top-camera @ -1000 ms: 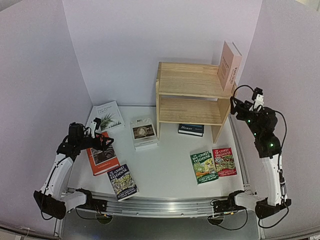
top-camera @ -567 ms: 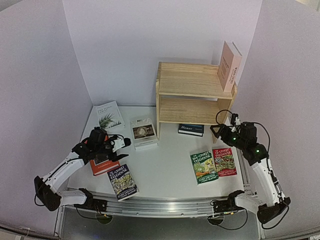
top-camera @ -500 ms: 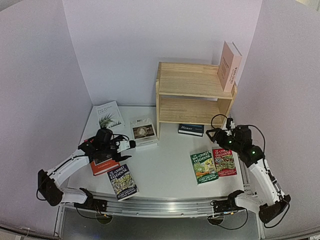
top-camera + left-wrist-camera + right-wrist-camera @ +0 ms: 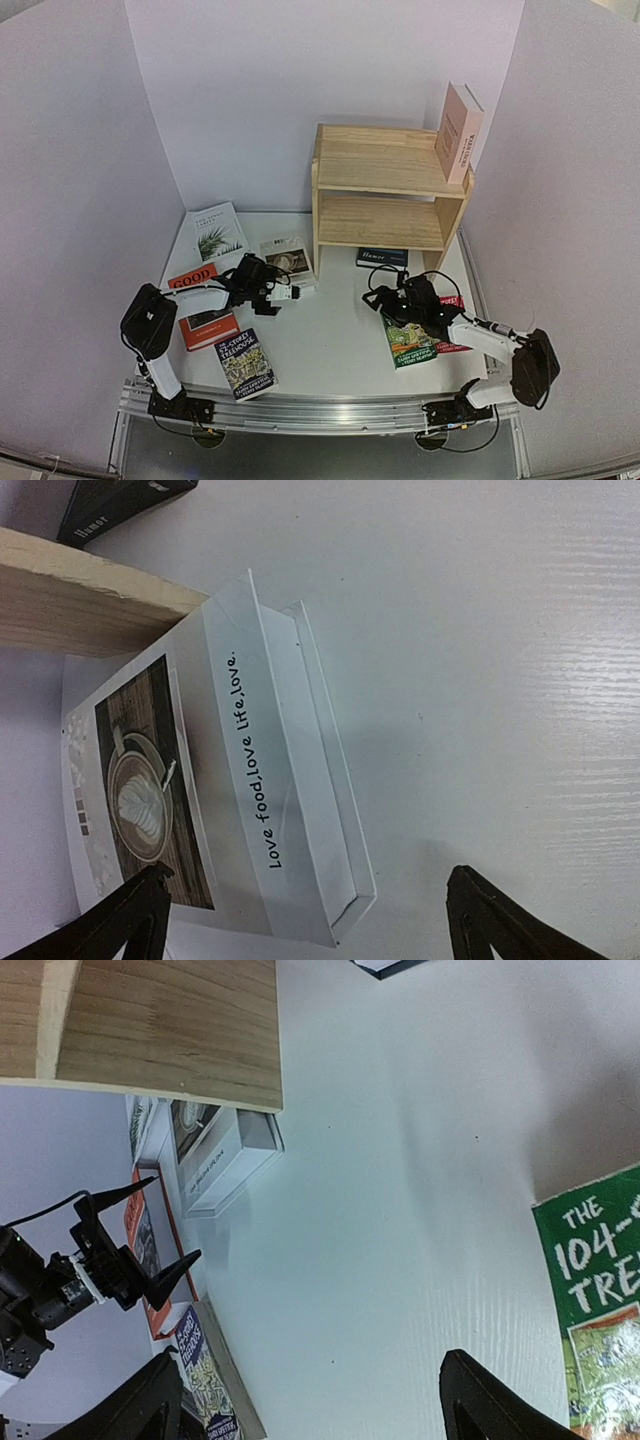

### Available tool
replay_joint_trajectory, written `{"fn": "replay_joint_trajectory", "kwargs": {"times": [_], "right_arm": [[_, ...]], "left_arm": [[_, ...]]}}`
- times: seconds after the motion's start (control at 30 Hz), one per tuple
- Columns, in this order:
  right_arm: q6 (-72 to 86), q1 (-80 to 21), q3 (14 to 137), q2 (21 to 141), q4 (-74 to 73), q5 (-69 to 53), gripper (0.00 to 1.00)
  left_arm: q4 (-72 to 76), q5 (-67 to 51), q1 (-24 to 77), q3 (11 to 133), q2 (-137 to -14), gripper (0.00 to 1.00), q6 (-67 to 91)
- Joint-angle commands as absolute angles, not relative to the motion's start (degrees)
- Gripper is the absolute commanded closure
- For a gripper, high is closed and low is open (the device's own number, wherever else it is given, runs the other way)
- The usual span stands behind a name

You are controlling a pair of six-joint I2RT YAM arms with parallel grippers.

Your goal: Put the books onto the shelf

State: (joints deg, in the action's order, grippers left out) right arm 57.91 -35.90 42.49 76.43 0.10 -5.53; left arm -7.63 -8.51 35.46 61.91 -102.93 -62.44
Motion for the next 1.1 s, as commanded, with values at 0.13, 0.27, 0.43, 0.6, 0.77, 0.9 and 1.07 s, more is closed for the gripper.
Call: {"fn": "replay_joint_trajectory", "kwargs": {"times": [0.13, 0.27, 0.43, 0.6, 0.77, 0.9, 1.07], "right_arm": [[58.2, -36.5, 48.6, 83.6, 10.9, -6.5, 0.14], [57.2, -36.5, 49.5, 84.5, 11.4, -8.6, 0.14], [57.2, -36.5, 49.0, 84.5, 11.5, -9.5, 0.14], [57.6, -37.7, 48.8, 85.8, 11.5, -10.1, 0.15], [57.7, -40.9, 50.7, 89.4, 11.0, -8.9, 0.16], [57.9, -44.0, 55.0, 95.1, 11.0, -9.1, 0.16], [57.9, -47.6, 63.3, 103.5, 11.0, -10.7, 0.14]], "left_arm": [[1.8, -1.8, 35.5, 66.9, -110.0, 0.12, -66.2], [-1.6, -2.2, 35.5, 65.4, -110.3, 0.27, -65.5], [-3.5, -2.6, 35.5, 64.4, -108.5, 0.72, -64.9], [-8.3, -3.5, 35.1, 64.7, -106.7, 1.00, -64.4], [-13.6, -4.3, 34.9, 62.3, -100.3, 1.00, -63.7], [-18.1, -7.3, 35.4, 55.4, -89.3, 1.00, -64.1], [-26.0, -11.1, 37.7, 46.9, -75.5, 1.00, -63.9]]}}
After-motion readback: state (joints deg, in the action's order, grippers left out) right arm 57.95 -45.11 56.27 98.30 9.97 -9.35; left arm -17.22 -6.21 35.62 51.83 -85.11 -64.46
